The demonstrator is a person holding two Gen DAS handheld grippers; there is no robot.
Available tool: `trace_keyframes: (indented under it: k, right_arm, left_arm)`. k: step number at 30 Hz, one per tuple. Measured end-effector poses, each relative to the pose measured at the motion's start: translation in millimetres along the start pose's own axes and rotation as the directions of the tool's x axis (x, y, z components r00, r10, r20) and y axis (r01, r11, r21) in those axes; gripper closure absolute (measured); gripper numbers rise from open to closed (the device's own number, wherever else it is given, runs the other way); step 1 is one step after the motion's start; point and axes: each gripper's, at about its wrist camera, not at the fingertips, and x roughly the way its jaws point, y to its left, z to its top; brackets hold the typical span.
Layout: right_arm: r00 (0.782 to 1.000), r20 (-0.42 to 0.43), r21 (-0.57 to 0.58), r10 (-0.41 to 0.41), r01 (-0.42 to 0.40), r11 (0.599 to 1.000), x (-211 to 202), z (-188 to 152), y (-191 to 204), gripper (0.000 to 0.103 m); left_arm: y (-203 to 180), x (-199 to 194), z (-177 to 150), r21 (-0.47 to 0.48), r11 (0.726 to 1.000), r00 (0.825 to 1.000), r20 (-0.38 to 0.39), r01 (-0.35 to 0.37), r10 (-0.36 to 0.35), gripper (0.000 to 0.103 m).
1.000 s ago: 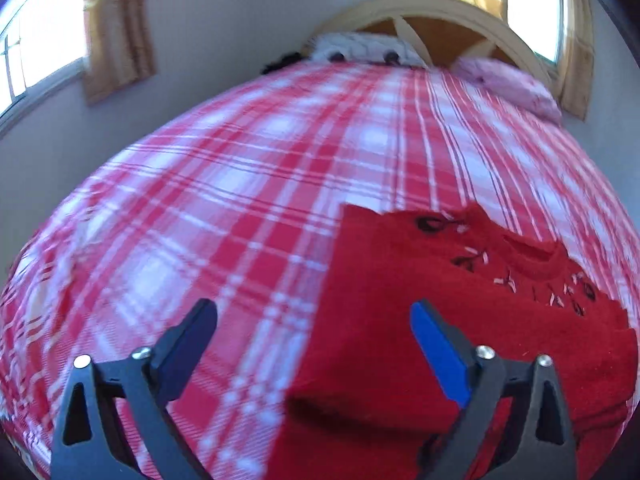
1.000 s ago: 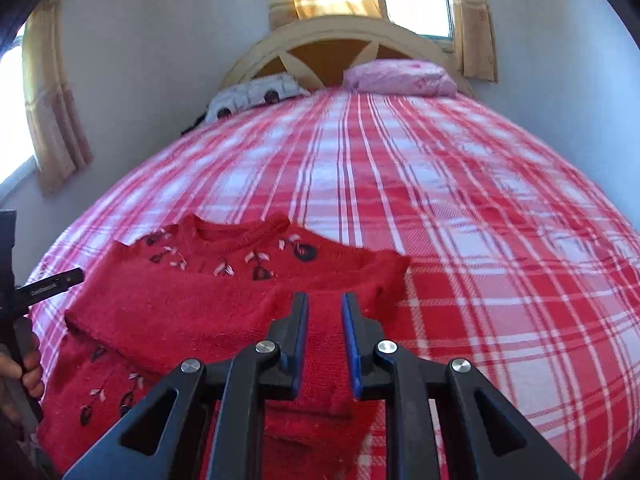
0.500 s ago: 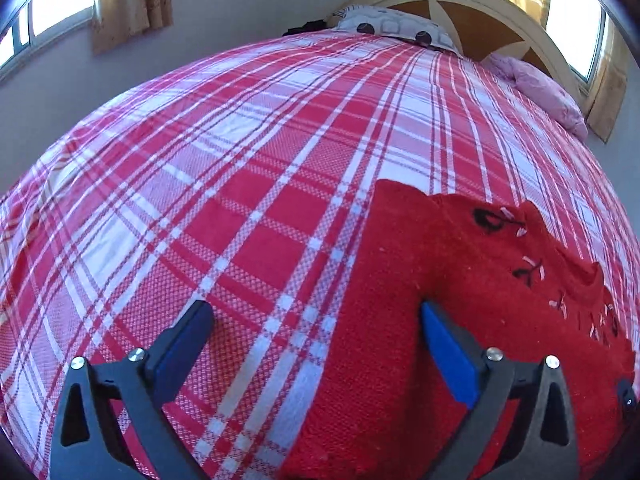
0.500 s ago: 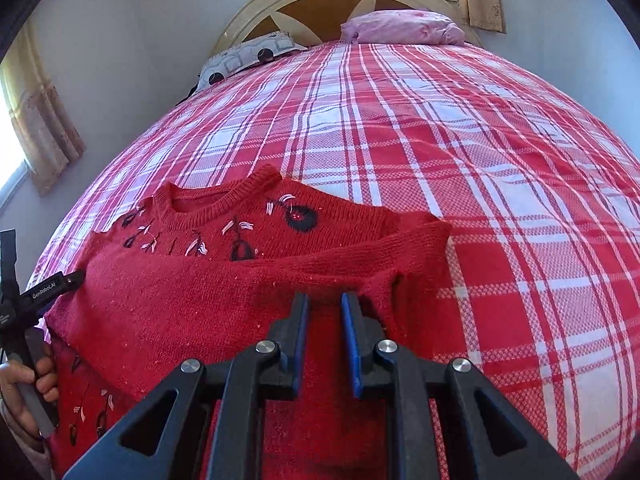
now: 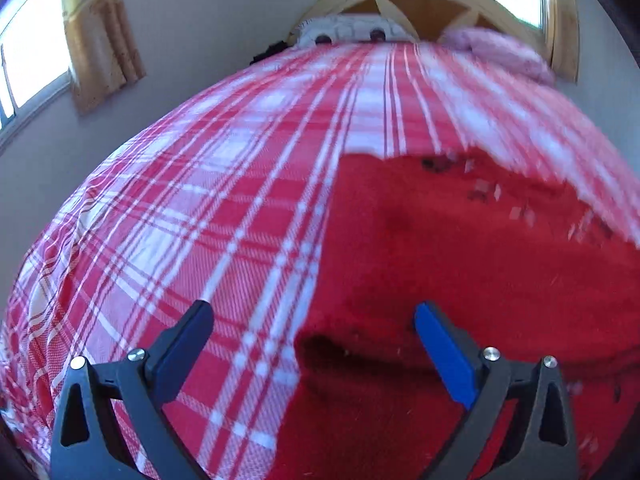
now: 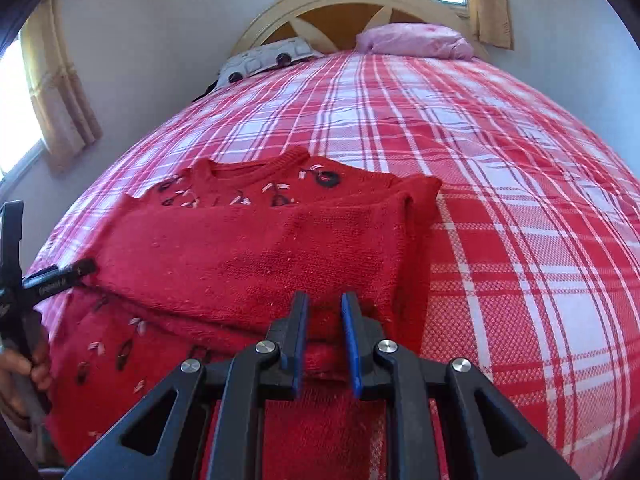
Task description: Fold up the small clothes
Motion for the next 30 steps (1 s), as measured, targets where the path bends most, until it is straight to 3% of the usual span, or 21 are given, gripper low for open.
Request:
trace_keyframes:
  k: [9, 13, 16, 20, 26, 30]
  right_arm:
    - [0.999, 0.034, 0.009, -0.017, 0.017, 1.0, -10, -4, 1, 0.083]
    - [0.992, 0.109, 0.074, 0.063, -0.071, 0.995, -45, -15, -2, 0.081]
    - [0.988, 0.124, 0.065, 0.097, -0.105, 0.992, -74, -28, -2, 0.075]
    - [0.98, 0.141, 0.077, 0.139, -0.15, 0.986, -110, -51, -9, 0.044]
    - [0.975, 0.094, 0.071, 0.199, -0.206, 0.976, -147, -90, -15, 0.044]
    - [0.975, 0.05, 0.064, 0.216, -0.219, 0.974, -165, -120, -10, 0.044]
  left_arm:
    - [5, -12, -9, -0.002, 1.0, 1.0, 0.016, 0.007, -0.007, 0.0]
    - [9, -32, -18, 0.052, 0.998, 0.998, 0.046, 0.029, -0.031, 0.0]
    - [23, -55, -27, 0.096, 0.993, 0.991, 0.105, 0.072, -0.082, 0.0]
    - [49, -75, -44, 0.152, 0.982, 0.982, 0.138, 0.111, -0.132, 0.0]
    - [96, -101, -61, 0.208, 0.957, 0.968, 0.107, 0.2, -0.226, 0.0]
    - [115, -117, -88, 0.229, 0.921, 0.942, 0.047, 0.314, -0.332, 0.0]
